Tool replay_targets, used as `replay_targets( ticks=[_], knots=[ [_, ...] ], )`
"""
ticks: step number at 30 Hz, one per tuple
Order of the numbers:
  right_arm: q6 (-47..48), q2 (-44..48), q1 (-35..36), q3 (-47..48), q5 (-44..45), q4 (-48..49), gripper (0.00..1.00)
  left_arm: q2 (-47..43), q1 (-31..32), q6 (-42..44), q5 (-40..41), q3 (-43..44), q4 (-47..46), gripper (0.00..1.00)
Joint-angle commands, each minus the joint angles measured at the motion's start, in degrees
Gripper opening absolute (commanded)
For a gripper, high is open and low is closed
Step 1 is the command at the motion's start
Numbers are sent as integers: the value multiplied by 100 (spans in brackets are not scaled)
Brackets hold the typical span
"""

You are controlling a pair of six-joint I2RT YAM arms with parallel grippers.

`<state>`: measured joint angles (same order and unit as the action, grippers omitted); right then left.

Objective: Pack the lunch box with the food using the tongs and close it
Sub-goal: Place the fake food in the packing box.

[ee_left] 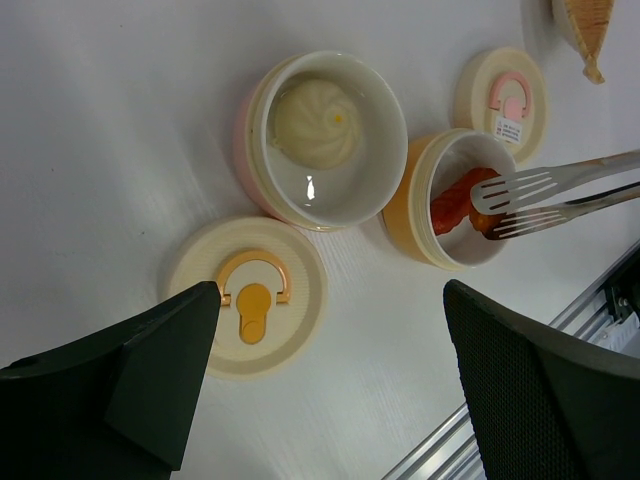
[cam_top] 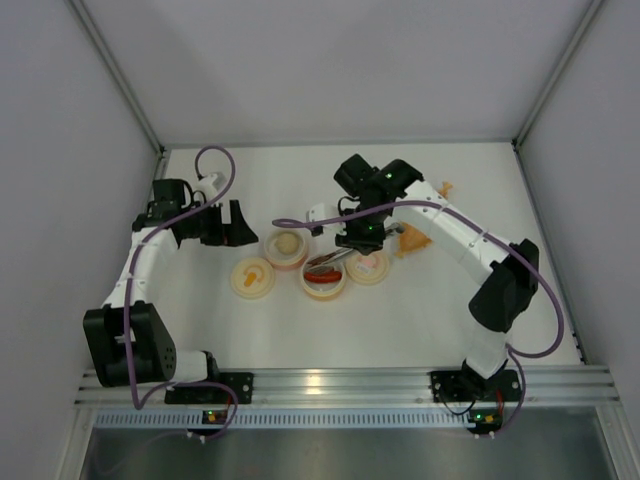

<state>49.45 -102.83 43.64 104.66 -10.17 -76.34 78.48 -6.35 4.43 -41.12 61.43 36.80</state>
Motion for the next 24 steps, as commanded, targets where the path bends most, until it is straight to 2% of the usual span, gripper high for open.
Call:
replay_targets(
  ticks=[1, 6, 8, 12, 15, 18, 24],
  knots=[
    [73, -1, 92, 11, 121, -690, 3, -175, -42, 137, -106, -70, -164, 98],
    [144, -18, 84, -165, 296, -505, 7, -131, -42, 155, -115, -166, -208, 98],
    [170, -44, 92, -165, 332, -488, 12, -122, -42, 146, -115, -166, -208, 98],
    [249, -88, 84, -113, 376, -496, 30, -122, -51, 137, -115, -149, -225, 98],
    [258, -106, 84, 28, 350, -567, 38, -113, -42, 137, -124, -131, -217, 98],
    [214, -71, 92, 168, 323, -602, 43, -113, -51, 129, -124, -140, -225, 98],
    [153, 25, 92, 388, 288, -602, 47, -140, -51, 102, -142, -123, -226, 98]
  ],
)
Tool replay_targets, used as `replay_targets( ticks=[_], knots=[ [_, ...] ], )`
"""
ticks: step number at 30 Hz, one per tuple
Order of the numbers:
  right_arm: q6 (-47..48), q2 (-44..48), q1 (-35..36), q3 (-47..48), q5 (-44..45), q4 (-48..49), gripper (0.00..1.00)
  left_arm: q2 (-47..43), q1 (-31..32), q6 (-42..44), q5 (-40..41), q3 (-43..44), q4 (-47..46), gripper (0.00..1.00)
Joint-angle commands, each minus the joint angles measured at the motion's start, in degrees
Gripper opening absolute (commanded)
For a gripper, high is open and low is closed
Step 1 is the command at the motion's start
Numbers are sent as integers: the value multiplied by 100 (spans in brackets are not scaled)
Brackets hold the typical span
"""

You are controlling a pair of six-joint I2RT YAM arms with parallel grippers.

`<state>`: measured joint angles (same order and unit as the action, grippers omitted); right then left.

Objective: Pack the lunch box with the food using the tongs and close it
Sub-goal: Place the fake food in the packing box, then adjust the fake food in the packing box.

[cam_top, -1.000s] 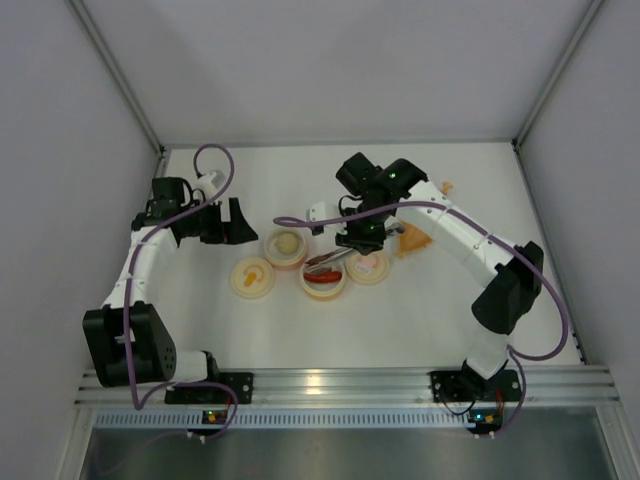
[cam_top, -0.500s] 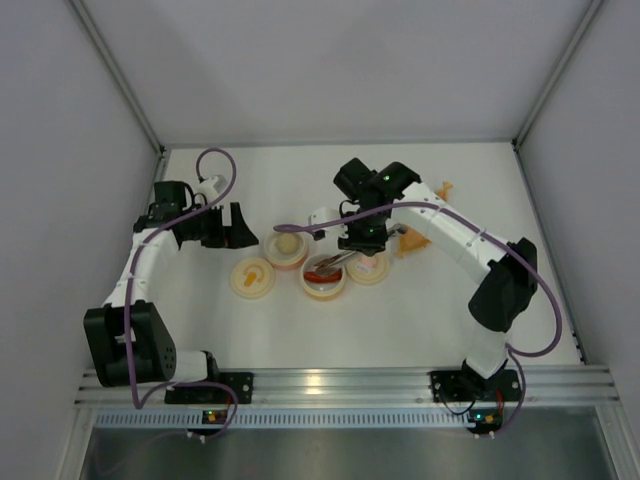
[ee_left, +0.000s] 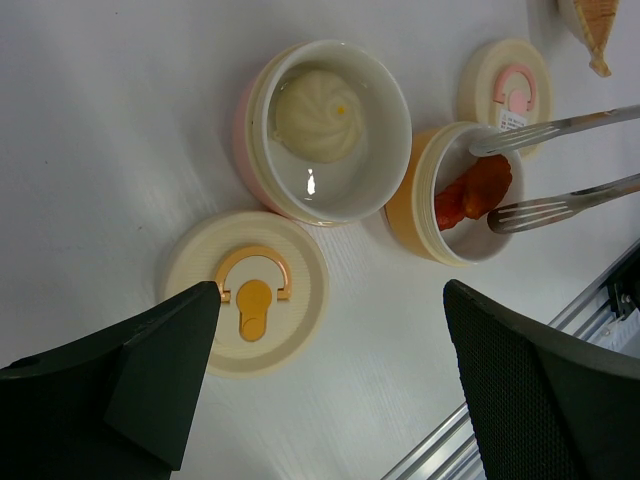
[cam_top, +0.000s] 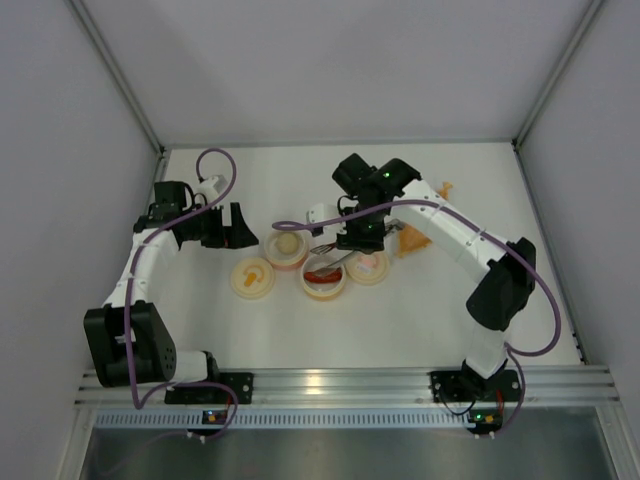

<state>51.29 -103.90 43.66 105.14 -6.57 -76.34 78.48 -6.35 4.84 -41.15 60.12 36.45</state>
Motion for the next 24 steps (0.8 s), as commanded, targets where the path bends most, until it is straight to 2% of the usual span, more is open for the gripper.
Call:
replay_targets(
  ticks=[1, 13, 18, 20, 24],
  knots=[
    [-48, 133, 81, 375, -73, -593, 46, -148, -42, 61, -148, 0, -199, 98],
    [162, 265, 81, 173, 129, -523, 39, -166, -51, 69, -122, 18, -182, 98],
    [259, 475, 38, 173, -72, -698, 24, -166, -51, 122, -78, 26, -138, 98],
    [268, 615, 2, 182, -204, -777, 22, -175, -42, 122, -69, 26, -129, 98],
    [250, 774, 2, 59, -284, -988, 23, -149, -51, 114, -104, -18, -147, 98]
  ],
)
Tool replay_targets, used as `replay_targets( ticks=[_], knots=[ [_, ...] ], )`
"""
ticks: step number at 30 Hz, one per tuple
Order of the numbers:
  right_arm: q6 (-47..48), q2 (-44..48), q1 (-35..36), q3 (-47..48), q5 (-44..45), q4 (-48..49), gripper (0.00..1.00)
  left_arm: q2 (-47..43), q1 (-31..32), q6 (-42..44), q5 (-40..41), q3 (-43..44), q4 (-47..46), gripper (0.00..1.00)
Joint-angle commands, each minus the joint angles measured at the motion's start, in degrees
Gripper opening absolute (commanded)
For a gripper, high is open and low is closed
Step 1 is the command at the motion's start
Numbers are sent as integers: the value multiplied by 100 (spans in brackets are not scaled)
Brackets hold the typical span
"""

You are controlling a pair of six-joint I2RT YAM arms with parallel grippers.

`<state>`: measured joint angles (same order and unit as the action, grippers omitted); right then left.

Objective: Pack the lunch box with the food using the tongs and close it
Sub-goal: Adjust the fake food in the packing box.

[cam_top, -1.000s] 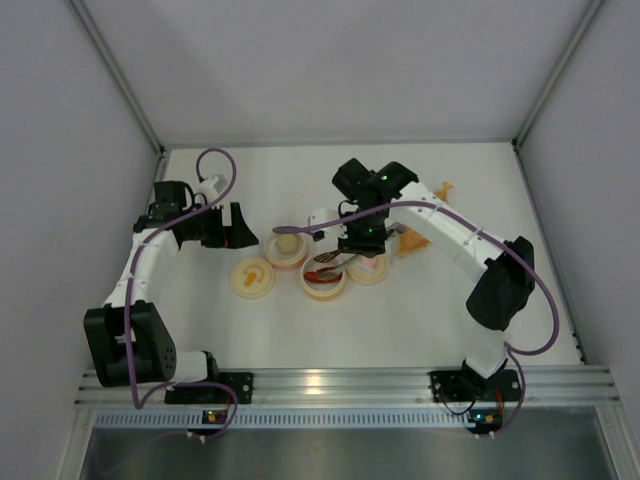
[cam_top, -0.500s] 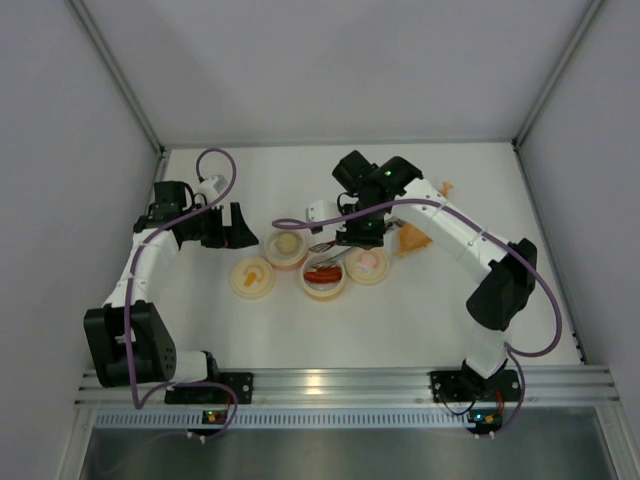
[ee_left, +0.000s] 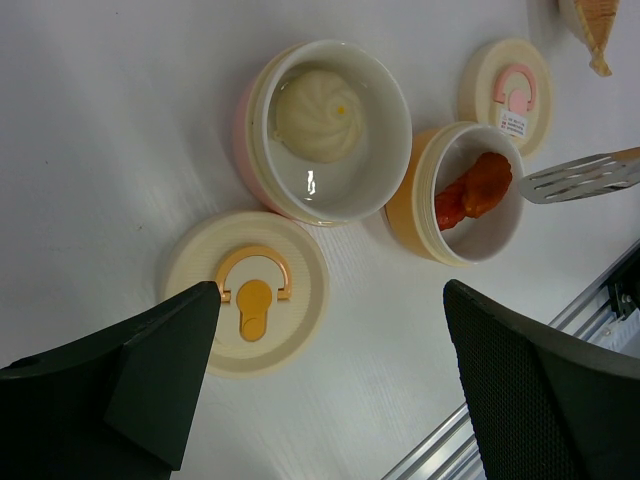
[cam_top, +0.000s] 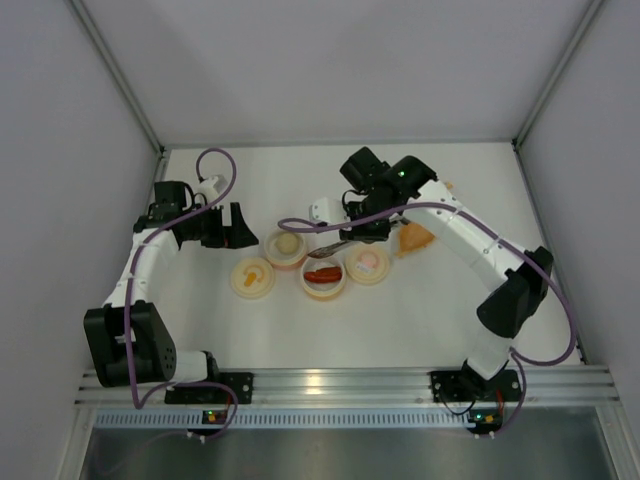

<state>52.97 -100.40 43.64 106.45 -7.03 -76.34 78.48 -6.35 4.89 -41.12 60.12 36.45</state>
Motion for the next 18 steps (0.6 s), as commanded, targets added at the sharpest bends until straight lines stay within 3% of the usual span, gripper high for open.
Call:
replay_targets(
  ticks=[1, 18],
  knots=[
    [108, 460, 4, -194, -238, -980, 23, -140, -51, 100, -106, -26, -147, 98],
    [433, 565, 5, -1048, 122, -857, 21, -113, -42, 74, -115, 9, -164, 98]
  ],
)
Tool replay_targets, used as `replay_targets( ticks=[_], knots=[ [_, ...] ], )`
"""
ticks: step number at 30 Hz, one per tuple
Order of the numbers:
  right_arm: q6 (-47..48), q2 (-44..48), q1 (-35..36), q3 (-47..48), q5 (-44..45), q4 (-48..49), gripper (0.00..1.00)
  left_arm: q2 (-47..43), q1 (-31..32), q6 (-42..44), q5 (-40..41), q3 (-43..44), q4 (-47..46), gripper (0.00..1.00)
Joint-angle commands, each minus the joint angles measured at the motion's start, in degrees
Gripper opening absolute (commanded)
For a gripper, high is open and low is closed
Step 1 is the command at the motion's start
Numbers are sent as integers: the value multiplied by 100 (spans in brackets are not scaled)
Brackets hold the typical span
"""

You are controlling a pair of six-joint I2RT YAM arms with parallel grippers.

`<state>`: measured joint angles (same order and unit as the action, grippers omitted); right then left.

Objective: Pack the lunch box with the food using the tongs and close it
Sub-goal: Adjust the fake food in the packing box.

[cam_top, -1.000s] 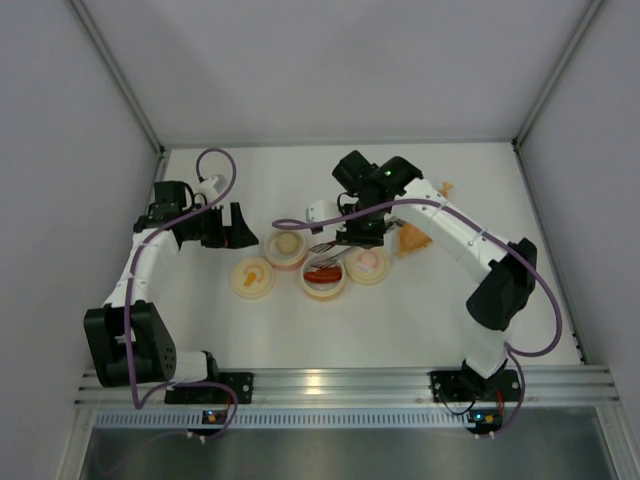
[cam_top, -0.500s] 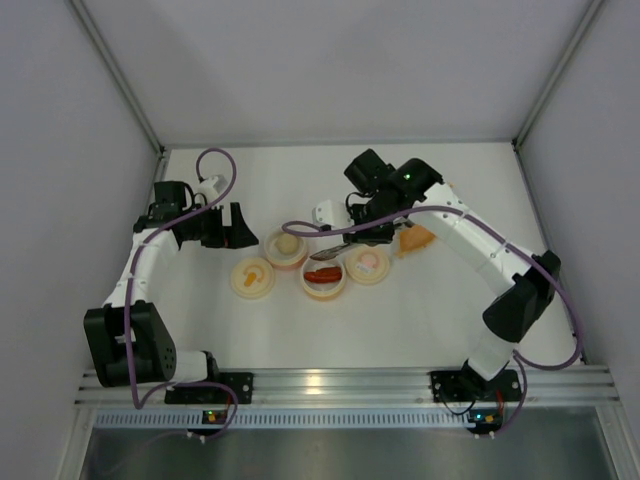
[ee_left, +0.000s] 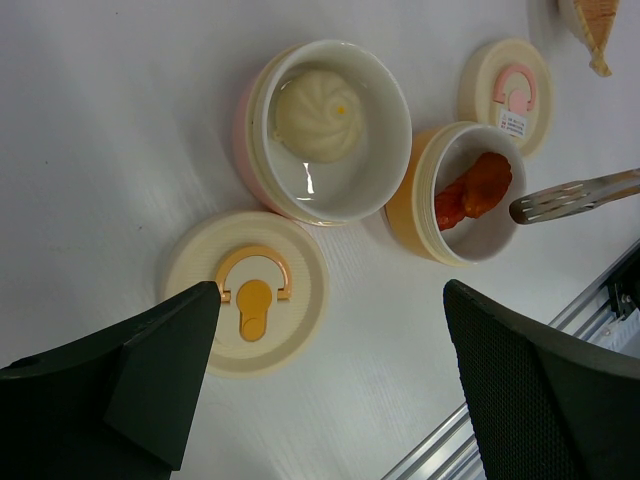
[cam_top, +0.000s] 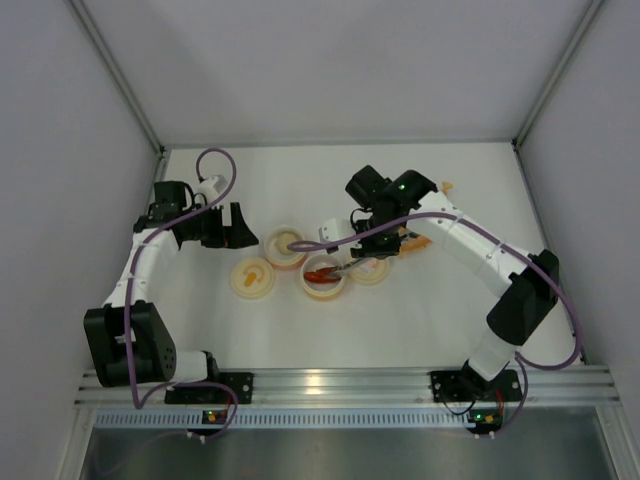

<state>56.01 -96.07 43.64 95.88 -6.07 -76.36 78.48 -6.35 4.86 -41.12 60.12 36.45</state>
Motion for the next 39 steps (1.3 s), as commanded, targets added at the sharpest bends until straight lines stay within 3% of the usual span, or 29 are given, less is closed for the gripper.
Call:
replay_targets(
  ticks=[1, 16, 39],
  knots=[
    [130, 115, 4, -16, 96, -794, 21, -122, -51, 67, -124, 9, -173, 98],
    [-64, -632, 4, 590, 97, -275, 22, -61, -51, 146, -27, -44, -147, 98],
    [-468, -606, -92, 862, -8, 86, 22, -140, -51, 120, -62, 35, -111, 98]
  ],
)
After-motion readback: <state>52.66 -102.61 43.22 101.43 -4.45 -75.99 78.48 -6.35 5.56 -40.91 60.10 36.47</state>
